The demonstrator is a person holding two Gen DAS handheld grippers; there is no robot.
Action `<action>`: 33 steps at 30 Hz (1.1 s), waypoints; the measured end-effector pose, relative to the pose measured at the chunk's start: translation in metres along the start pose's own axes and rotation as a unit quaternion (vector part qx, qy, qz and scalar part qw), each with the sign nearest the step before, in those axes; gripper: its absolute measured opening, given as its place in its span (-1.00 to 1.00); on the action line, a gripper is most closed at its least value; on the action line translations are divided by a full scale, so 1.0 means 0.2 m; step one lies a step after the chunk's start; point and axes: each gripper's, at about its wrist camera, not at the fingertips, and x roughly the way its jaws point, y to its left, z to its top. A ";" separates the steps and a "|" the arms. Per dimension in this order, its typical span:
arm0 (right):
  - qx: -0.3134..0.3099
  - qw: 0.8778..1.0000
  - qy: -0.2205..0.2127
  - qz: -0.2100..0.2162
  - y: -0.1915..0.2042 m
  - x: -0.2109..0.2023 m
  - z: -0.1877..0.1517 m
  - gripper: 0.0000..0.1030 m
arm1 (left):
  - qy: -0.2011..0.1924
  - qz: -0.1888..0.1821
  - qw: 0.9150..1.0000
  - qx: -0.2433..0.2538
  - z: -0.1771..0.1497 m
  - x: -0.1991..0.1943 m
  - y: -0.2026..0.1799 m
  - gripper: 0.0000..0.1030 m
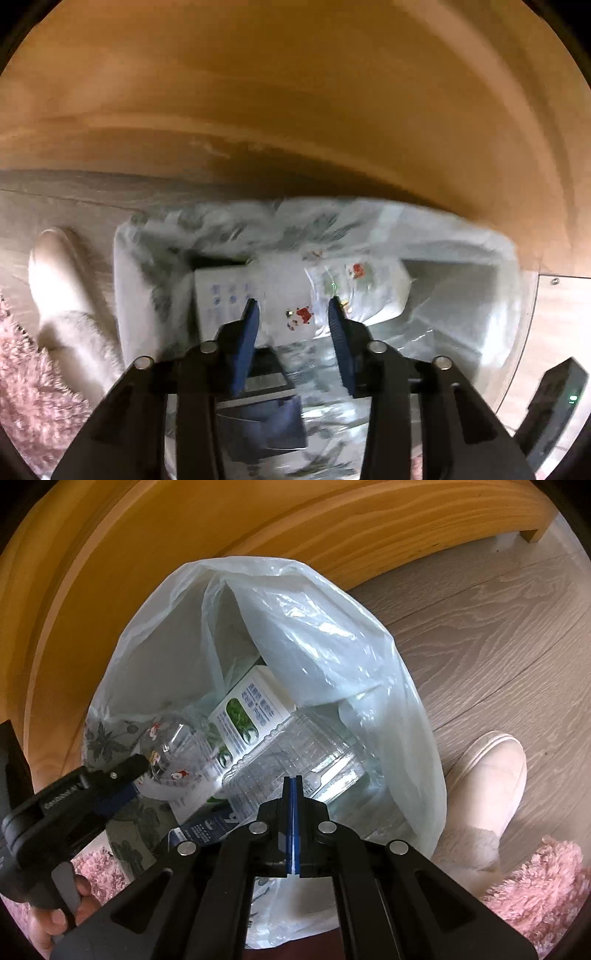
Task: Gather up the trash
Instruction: 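Open the left gripper over the bin to release the blue carton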
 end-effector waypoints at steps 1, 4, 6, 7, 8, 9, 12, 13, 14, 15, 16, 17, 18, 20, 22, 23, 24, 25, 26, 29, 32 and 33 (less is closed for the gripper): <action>0.001 1.000 0.001 -0.001 0.00 0.00 0.00 -1.00 | 0.004 -0.028 1.000 -0.005 -0.01 -0.01 0.00 -0.65; 0.000 1.000 -0.001 -0.001 0.01 0.00 0.00 -1.00 | -0.020 -0.023 0.999 0.045 -0.05 -0.08 -0.08 -0.84; -0.003 1.000 -0.003 -0.007 0.02 0.00 -0.01 -1.00 | -0.022 -0.011 0.995 0.100 -0.09 -0.15 -0.17 -0.95; -0.002 1.000 -0.004 -0.007 0.02 0.00 -0.01 -1.00 | -0.019 -0.009 0.993 0.118 -0.11 -0.17 -0.20 -1.00; 0.000 1.000 -0.004 -0.007 0.02 0.00 -0.01 -1.00 | -0.017 0.006 0.988 0.153 -0.15 -0.21 -0.25 -1.00; 0.000 1.000 -0.004 -0.008 0.02 0.00 -0.01 -1.00 | -0.015 0.007 0.985 0.173 -0.17 -0.23 -0.28 -1.00; -0.003 1.000 -0.008 -0.013 0.03 0.00 -0.01 -1.00 | 0.013 -0.001 0.979 0.204 -0.23 -0.27 -0.32 -1.00; -0.004 1.000 -0.008 -0.013 0.04 0.00 -0.01 -1.00 | 0.030 -0.016 0.978 0.207 -0.25 -0.27 -0.33 -1.00; -0.004 1.000 -0.008 -0.013 0.04 0.00 -0.01 -1.00 | 0.037 -0.031 0.978 0.205 -0.26 -0.27 -0.34 -1.00; -0.005 1.000 -0.008 -0.013 0.04 0.00 -0.01 -1.00 | 0.040 -0.044 0.977 0.207 -0.27 -0.28 -0.34 -1.00; -0.005 1.000 -0.008 -0.014 0.04 0.00 -0.01 -1.00 | 0.038 -0.043 0.976 0.212 -0.28 -0.29 -0.35 -1.00; -0.004 1.000 -0.009 -0.015 0.04 -0.01 -0.01 -1.00 | 0.040 -0.037 0.975 0.215 -0.29 -0.28 -0.36 -1.00; -0.004 1.000 -0.009 -0.015 0.04 -0.01 -0.01 -1.00 | 0.046 -0.033 0.975 0.216 -0.29 -0.26 -0.36 -1.00; -0.001 1.000 -0.010 -0.014 0.02 -0.02 -0.01 -1.00 | 0.066 0.002 0.974 0.217 -0.29 -0.21 -0.36 -1.00; 0.000 1.000 -0.009 -0.011 0.01 -0.02 0.00 -1.00 | 0.092 0.015 0.975 0.203 -0.31 -0.15 -0.32 -1.00; 0.000 1.000 -0.009 -0.012 0.01 -0.02 0.00 -1.00 | 0.103 0.015 0.975 0.199 -0.32 -0.13 -0.32 -1.00; -0.001 1.000 -0.009 -0.013 0.02 -0.02 0.00 -1.00 | 0.112 0.010 0.974 0.196 -0.33 -0.12 -0.31 -1.00; -0.002 1.000 -0.009 -0.013 0.01 -0.02 0.00 -1.00 | 0.126 0.009 0.973 0.195 -0.36 -0.09 -0.31 -1.00; -0.004 1.000 -0.010 -0.015 0.02 -0.01 0.00 -1.00 | 0.132 0.011 0.971 0.198 -0.37 -0.07 -0.32 -1.00; -0.005 1.000 -0.011 -0.017 0.02 -0.01 -0.01 -1.00 | 0.139 0.030 0.966 0.217 -0.39 0.02 -0.36 -1.00; -0.003 1.000 -0.010 -0.015 0.01 0.01 -0.01 -1.00 | 0.153 0.024 0.967 0.203 -0.38 0.13 -0.37 -0.94; -0.001 1.000 -0.009 -0.013 0.01 0.01 -0.01 -1.00 | 0.161 0.015 0.967 0.197 -0.38 0.14 -0.36 -0.92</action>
